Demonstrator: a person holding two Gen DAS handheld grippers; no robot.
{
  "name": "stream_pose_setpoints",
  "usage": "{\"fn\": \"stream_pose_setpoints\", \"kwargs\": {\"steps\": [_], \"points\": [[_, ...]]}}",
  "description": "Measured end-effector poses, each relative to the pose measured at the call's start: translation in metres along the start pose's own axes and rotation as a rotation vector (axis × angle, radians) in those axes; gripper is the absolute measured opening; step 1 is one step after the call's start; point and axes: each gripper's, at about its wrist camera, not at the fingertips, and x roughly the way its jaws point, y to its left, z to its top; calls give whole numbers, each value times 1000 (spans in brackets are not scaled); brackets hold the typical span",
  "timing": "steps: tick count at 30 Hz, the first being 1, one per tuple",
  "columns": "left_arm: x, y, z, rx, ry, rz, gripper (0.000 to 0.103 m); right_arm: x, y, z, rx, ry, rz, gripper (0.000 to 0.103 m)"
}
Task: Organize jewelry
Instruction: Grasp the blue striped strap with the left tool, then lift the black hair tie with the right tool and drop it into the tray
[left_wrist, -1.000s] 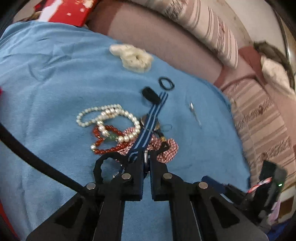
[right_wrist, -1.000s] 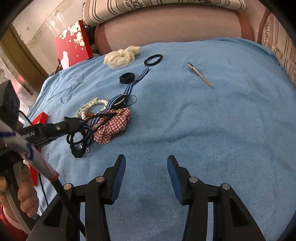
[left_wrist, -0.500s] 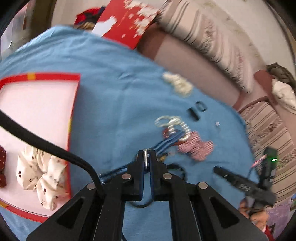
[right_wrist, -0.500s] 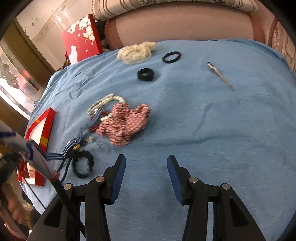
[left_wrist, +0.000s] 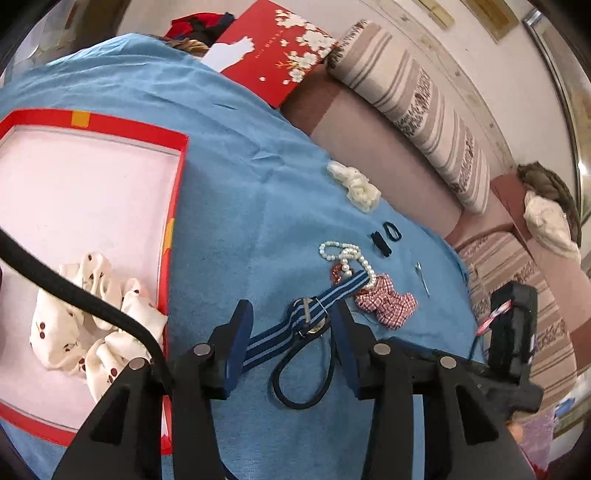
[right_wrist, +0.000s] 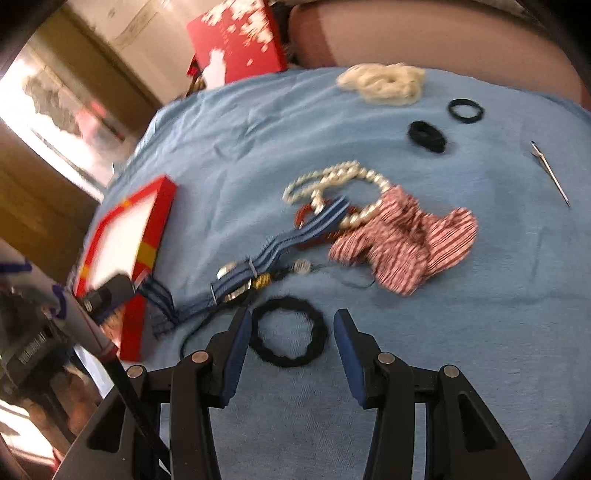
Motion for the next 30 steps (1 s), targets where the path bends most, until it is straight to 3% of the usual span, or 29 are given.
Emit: {"fn": "stream_pose_setpoints", "kwargs": {"steps": [3, 6, 7, 12, 13, 16, 17, 22, 24, 25, 26, 30], "points": [[-4, -8, 1, 29, -10, -24, 42, 8, 10, -14, -61, 11, -24, 50], [-8, -24, -5, 121, 12, -9, 42, 10, 22, -23, -144, -5, -46, 50], [-8, -35, -12, 184, 32, 14, 42, 11, 27, -25, -183, -5, -54, 50], [1, -52, -43, 303, 129, 21, 36, 20, 31, -24, -279, -14, -91, 49], [5, -53, -49, 317, 147, 23, 36, 24, 27, -23, -280, -15, -89, 47], [18, -54, -57, 334, 195, -7, 36, 26, 18, -20, -257, -17, -86, 26], [24, -54, -59, 340, 209, -7, 36, 25, 16, -19, -242, -11, -78, 11], [48, -54, -65, 368, 249, 47, 36, -2, -14, -21, -124, -19, -42, 10], [55, -54, -66, 363, 251, 85, 24, -13, -25, -27, -95, -23, -46, 10], [59, -53, -66, 356, 254, 108, 4, -17, -28, -29, -89, -24, -50, 10], [61, -51, -65, 345, 256, 138, 3, -23, -32, -32, -81, -27, -57, 10], [50, -48, -58, 284, 226, 113, 3, -44, -39, -36, -62, -52, -75, 10]]}}
